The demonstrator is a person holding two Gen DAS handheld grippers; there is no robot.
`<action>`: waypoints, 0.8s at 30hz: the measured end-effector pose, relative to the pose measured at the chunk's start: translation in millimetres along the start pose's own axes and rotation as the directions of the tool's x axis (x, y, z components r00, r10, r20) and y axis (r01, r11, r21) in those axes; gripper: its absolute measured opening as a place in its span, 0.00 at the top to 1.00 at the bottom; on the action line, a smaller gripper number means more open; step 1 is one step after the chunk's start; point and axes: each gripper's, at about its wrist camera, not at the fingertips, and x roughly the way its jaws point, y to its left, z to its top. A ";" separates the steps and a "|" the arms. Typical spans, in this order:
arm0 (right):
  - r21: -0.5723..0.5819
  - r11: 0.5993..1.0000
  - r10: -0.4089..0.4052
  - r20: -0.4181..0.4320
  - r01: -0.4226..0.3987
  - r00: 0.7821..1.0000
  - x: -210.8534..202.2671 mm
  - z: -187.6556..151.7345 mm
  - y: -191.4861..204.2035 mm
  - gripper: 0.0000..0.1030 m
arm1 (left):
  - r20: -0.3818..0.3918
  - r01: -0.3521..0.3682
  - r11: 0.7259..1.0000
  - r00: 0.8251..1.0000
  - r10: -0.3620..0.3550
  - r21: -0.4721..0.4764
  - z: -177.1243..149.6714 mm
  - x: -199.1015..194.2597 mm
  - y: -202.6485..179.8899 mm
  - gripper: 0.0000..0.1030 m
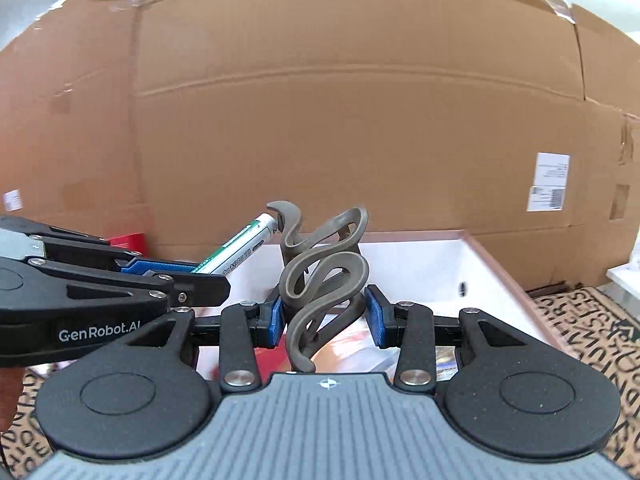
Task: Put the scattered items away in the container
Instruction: 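Carry the marker and claw clip over the shoebox with both tools, then open both tools to drop the marker and claw clip into the shoebox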
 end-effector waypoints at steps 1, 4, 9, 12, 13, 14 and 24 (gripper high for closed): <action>-0.003 1.000 -0.011 -0.006 0.011 1.000 5.8 3.5 -7.5 0.56 | -0.005 0.007 1.000 1.000 -0.007 0.003 6.1 9.2 -3.5 0.89; -0.004 0.999 -0.037 -0.030 0.036 0.999 23.9 9.4 -28.6 0.56 | -0.028 0.028 1.000 0.999 -0.027 0.011 19.4 40.4 -10.3 0.89; 0.016 0.999 -0.047 -0.093 0.049 0.995 58.9 11.5 -62.1 0.56 | -0.083 0.047 0.999 0.996 -0.046 0.011 31.4 89.7 -17.2 0.89; 0.022 0.998 -0.058 -0.124 0.061 0.991 76.7 12.2 -75.3 0.56 | -0.104 0.046 0.999 0.994 -0.044 0.011 36.5 112.8 -19.7 0.89; 0.031 0.997 -0.060 -0.135 0.065 0.989 83.0 13.2 -78.5 0.55 | -0.108 0.049 0.999 0.993 -0.047 0.010 38.0 118.6 -19.6 0.89; 0.041 0.997 -0.062 -0.145 0.069 0.987 89.3 14.3 -81.7 0.54 | -0.112 0.051 0.999 0.992 -0.050 0.008 39.6 124.4 -19.5 0.88; 0.273 0.954 -0.108 -0.074 0.124 0.991 62.5 0.0 -129.4 0.16 | -0.077 0.034 0.992 0.996 -0.044 -0.121 29.8 114.4 3.0 0.01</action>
